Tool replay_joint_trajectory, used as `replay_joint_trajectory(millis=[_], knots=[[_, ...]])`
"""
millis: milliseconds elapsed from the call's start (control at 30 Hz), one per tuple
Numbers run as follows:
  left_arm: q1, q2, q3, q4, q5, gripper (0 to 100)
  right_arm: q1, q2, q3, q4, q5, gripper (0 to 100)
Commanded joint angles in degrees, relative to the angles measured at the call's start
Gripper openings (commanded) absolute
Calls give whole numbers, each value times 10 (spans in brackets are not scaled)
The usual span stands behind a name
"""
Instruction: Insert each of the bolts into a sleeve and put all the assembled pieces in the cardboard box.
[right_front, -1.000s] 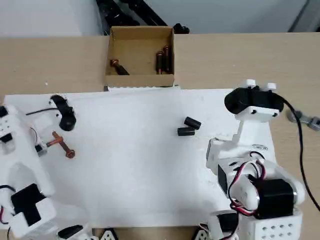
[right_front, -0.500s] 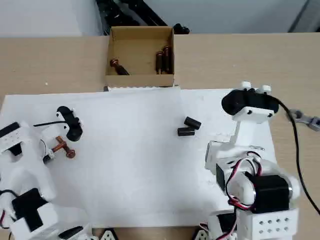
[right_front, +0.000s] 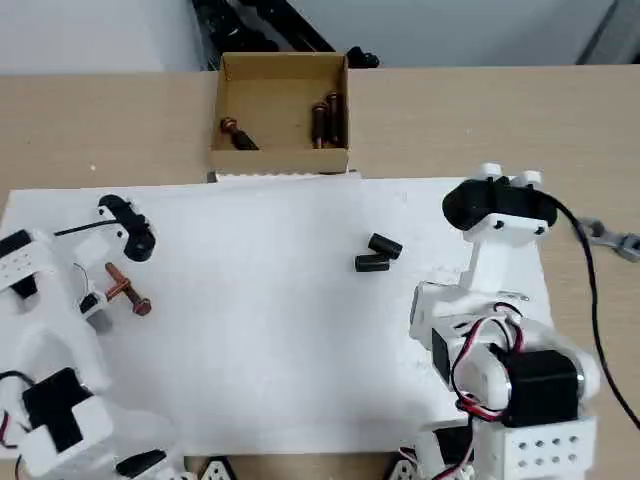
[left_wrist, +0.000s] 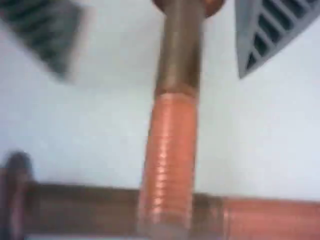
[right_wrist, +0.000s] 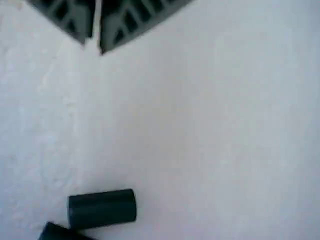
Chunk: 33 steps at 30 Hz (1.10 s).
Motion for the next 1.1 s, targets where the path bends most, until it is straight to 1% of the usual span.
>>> replay_joint_trajectory(millis=[0,100,200,267,367,400,500,700,767,833,867,967,1067], knots=[[-2,-5,-52,44,8,240,6,-5,-4,-9,-5,7],[-2,-6,-92,70,55,240,6,-5,-4,-9,-5,7],[0,-9,-138,107,126,240,6,-5,-4,-9,-5,7],[0,-9,-183,159,185,240,6,-5,-4,-9,-5,7],[0,-4,-256,262,302,240,6,-5,-4,-10,-5,7],[0,-4,-265,273,349,240,6,-5,-4,-10,-5,7],[-14,-10,-265,271,542,240,6,-5,-4,-10,-5,7],[-38,-3,-258,270,864,240,6,-3,-4,-10,-6,7],[-39,-3,-237,270,976,240,6,-3,-4,-10,-6,7],[-37,-3,-204,270,1068,240,6,-5,-4,-10,-6,7],[-38,-3,-186,270,1098,240,6,-5,-4,-9,-6,7],[-36,-4,-149,259,1148,240,6,-5,-3,-9,-6,7],[-36,-4,-144,258,1170,240,6,-1,-3,-10,-6,7]])
